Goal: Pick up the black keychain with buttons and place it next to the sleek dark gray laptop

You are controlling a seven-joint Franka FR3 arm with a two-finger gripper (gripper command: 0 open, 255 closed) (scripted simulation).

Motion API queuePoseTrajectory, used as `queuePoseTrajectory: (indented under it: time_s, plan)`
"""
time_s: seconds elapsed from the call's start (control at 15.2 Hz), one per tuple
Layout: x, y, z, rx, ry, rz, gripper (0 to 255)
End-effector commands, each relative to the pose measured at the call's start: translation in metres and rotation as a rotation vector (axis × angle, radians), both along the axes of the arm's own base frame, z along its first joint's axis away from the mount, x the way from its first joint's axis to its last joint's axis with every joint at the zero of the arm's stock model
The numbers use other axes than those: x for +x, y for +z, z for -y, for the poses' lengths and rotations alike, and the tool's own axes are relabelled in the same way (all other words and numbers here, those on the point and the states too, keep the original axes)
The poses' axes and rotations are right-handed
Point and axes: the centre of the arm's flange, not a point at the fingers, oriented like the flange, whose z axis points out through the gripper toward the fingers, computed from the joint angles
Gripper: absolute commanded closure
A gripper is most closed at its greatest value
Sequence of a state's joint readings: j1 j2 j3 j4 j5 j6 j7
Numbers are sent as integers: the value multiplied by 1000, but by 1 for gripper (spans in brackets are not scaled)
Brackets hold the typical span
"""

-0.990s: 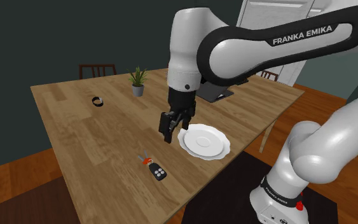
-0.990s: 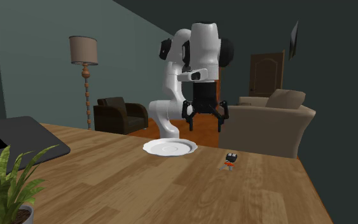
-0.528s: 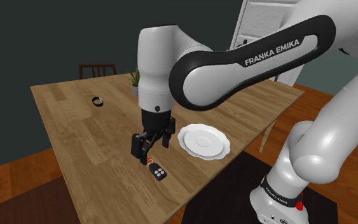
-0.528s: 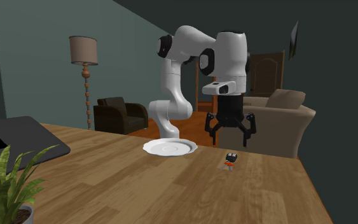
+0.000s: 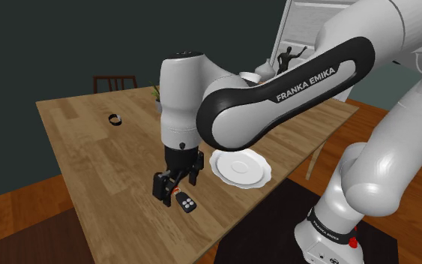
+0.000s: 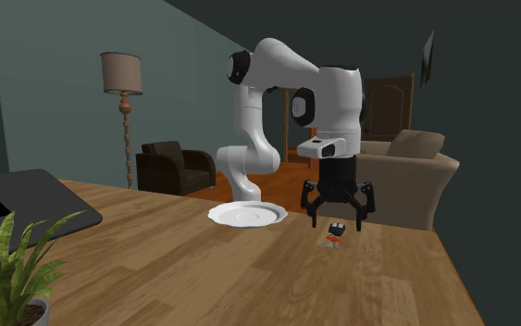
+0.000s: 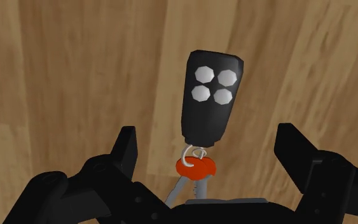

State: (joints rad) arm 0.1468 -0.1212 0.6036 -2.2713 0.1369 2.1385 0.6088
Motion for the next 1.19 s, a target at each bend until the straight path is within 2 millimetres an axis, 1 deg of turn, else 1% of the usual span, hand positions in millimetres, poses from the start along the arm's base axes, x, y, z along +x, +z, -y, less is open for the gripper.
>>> queuePoseTrajectory:
  time_s: [0.0, 0.4, 0.46, 1.06, 1.12]
  plan:
    - [1, -4, 0, 0, 0, 1, 0]
    - [1, -4, 0, 0, 0, 0, 0]
    - [1, -4, 0, 0, 0, 0, 255]
    - [1, -4, 0, 0, 0, 0, 255]
    - [1, 2, 0, 0, 0, 1, 255]
